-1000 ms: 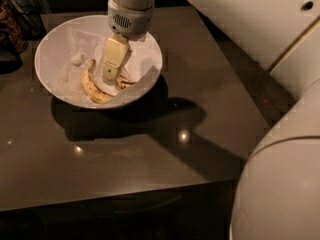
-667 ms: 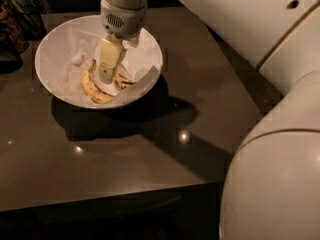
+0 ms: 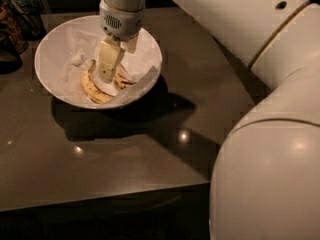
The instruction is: Pick banana from white bowl
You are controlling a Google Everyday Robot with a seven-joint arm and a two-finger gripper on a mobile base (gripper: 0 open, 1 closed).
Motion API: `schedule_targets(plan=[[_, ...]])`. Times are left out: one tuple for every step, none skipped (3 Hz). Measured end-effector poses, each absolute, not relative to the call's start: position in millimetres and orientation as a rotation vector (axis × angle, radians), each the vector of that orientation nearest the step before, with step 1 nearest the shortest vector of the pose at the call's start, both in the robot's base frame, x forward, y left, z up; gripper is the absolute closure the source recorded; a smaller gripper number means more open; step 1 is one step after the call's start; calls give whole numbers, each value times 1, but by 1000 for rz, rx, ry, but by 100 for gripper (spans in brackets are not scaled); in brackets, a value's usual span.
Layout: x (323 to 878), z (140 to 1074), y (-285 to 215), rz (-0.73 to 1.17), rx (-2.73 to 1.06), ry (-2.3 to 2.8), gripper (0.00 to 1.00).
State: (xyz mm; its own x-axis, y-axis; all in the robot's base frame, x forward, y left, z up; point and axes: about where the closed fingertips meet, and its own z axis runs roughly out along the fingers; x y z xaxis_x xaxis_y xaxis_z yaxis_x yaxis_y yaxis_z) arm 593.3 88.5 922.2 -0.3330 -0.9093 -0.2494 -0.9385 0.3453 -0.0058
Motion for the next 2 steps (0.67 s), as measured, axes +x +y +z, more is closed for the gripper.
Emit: schedule_targets(plan=[[597, 910, 84, 201, -1642, 2452, 28], [599, 903, 82, 203, -1624, 2484, 33]])
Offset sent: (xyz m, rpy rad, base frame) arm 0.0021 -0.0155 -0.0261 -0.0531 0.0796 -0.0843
